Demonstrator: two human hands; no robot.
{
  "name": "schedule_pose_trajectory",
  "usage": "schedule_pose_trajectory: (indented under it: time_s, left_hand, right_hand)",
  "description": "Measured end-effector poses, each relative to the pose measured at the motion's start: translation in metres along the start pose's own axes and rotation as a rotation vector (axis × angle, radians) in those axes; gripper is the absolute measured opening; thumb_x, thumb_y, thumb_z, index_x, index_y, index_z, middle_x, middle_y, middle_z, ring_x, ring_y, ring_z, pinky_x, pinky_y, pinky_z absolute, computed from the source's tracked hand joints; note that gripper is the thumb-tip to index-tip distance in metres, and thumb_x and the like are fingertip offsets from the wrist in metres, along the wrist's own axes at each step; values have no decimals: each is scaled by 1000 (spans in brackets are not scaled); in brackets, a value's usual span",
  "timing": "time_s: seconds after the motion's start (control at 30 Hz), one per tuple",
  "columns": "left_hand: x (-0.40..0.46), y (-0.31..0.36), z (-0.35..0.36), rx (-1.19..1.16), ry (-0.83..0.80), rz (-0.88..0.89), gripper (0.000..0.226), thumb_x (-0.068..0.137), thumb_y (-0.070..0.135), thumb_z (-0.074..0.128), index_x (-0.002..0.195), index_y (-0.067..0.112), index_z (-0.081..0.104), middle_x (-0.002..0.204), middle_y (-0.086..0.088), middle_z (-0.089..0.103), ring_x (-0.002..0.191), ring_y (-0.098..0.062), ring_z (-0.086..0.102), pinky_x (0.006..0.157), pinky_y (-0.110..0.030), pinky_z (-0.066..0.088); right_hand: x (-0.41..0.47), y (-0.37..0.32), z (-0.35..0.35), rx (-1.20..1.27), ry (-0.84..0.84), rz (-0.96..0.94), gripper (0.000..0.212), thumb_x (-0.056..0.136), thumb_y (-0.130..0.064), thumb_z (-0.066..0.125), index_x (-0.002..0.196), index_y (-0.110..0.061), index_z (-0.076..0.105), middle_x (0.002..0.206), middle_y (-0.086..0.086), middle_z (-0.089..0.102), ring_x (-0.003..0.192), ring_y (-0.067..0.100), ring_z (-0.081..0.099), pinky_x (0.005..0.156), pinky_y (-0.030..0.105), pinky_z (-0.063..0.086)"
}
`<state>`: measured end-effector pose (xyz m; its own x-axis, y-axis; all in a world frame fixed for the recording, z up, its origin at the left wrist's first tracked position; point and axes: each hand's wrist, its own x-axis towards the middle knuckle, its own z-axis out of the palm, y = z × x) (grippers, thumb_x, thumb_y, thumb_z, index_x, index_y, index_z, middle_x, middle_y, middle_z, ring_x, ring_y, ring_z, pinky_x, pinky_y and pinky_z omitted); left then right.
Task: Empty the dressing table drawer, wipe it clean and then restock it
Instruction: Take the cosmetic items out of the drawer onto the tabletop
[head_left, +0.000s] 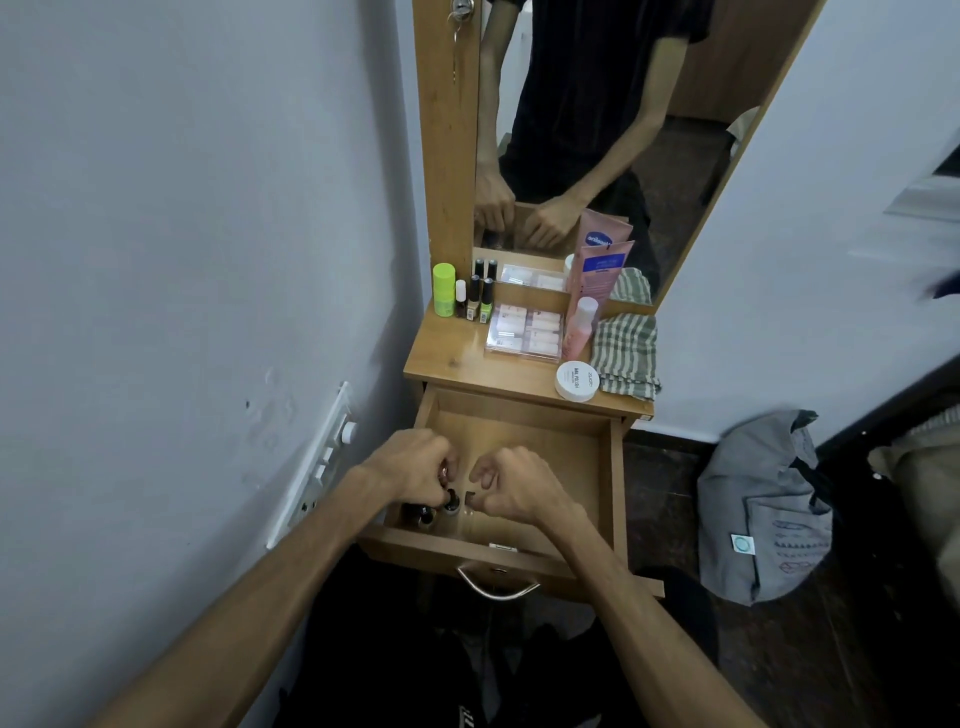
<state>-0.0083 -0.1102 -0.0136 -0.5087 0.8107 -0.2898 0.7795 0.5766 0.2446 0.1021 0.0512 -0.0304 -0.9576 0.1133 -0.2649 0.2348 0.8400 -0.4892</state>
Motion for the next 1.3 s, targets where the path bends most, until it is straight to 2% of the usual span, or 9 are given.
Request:
schedule_pose_trajectory:
  time_s: [0.13, 0.27, 0.47, 0.63, 0.77, 0.87, 1.0, 1.1, 1.3]
  left_hand:
    - [-1, 9, 12, 80, 49, 38, 15, 73, 36, 74, 84, 31, 65, 89, 13, 62, 89, -14, 62, 73, -22, 39]
    - [0, 14, 15, 124, 62, 32, 15, 77, 30, 76, 88, 26, 67, 96, 5, 68, 93, -20, 64, 79, -28, 45]
    - [1, 13, 16, 87, 45, 21, 22, 76, 29, 79, 81, 30, 57, 93, 4, 68, 92, -20, 63, 76, -26, 41]
    - [5, 9, -2, 32, 65, 32, 17, 72, 35, 75, 86, 26, 71, 100, 6, 70, 105, -18, 66, 81, -28, 49]
    - [13, 7, -35, -32, 141, 40, 12, 70, 35, 74, 77, 29, 66, 82, 14, 63, 83, -14, 64, 67, -25, 43]
    - [18, 3, -64, -108, 219, 25, 14, 67, 36, 75, 76, 28, 68, 79, 15, 64, 74, -8, 60, 63, -27, 48]
    - [27, -6, -106, -186, 283, 24, 12, 70, 30, 78, 72, 32, 67, 73, 15, 65, 69, -5, 61, 62, -27, 49]
    - [37, -16, -130, -213, 354, -33, 15, 73, 27, 80, 72, 32, 66, 69, 17, 64, 64, -1, 60, 57, -20, 41]
    - [64, -45, -150, -257, 443, -124, 11, 78, 24, 82, 85, 23, 73, 76, 12, 68, 71, -4, 61, 59, -19, 41]
  right_hand:
    - [-11, 2, 12, 25, 4, 26, 27, 75, -36, 74, 101, -28, 78, 86, -15, 71, 82, 11, 69, 74, 27, 53]
    - [-16, 0, 19, 44, 35, 31, 22, 76, -35, 67, 95, -30, 78, 82, -15, 70, 78, 11, 67, 69, 26, 50]
    - [-15, 0, 21, 61, 76, 4, 23, 78, -40, 66, 93, -28, 78, 85, -14, 71, 79, 12, 67, 71, 28, 53]
    - [-8, 3, 6, 96, 131, -9, 31, 70, -50, 67, 88, -28, 78, 83, -15, 73, 73, 8, 65, 67, 25, 48]
    - [3, 1, -21, 106, 215, -22, 23, 71, -48, 76, 81, -28, 76, 77, -15, 72, 71, 6, 66, 67, 27, 53]
    - [16, -6, -44, 112, 278, -67, 27, 72, -50, 80, 82, -25, 78, 74, -14, 73, 69, 4, 66, 65, 27, 54]
    - [39, -20, -78, 133, 389, -114, 23, 74, -45, 80, 83, -24, 78, 73, -12, 71, 65, 5, 61, 60, 29, 50]
    - [61, -31, -98, 157, 419, -84, 23, 76, -41, 75, 89, -23, 77, 79, -10, 72, 73, 10, 65, 63, 28, 50]
    - [107, -48, -119, 155, 453, -38, 20, 77, -32, 73, 94, -23, 78, 77, -10, 72, 76, 12, 66, 66, 29, 50]
